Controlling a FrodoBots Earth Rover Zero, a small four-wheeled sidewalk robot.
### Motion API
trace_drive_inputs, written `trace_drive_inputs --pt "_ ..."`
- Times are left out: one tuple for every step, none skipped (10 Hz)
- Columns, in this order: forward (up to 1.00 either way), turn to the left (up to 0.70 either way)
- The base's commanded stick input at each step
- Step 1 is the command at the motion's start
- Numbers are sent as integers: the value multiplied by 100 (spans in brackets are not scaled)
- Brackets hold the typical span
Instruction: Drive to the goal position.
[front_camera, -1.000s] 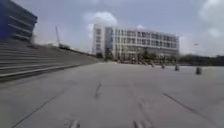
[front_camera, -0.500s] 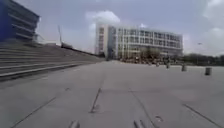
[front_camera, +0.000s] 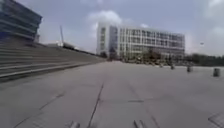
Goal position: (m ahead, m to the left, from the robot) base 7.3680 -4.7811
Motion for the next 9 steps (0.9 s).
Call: trace_drive_inputs --pt "85 0" --pt "85 0" --pt "85 0" --pt "85 0" --pt "85 0" --pt "85 0" --pt "85 0" --pt "85 0" --pt "85 0"
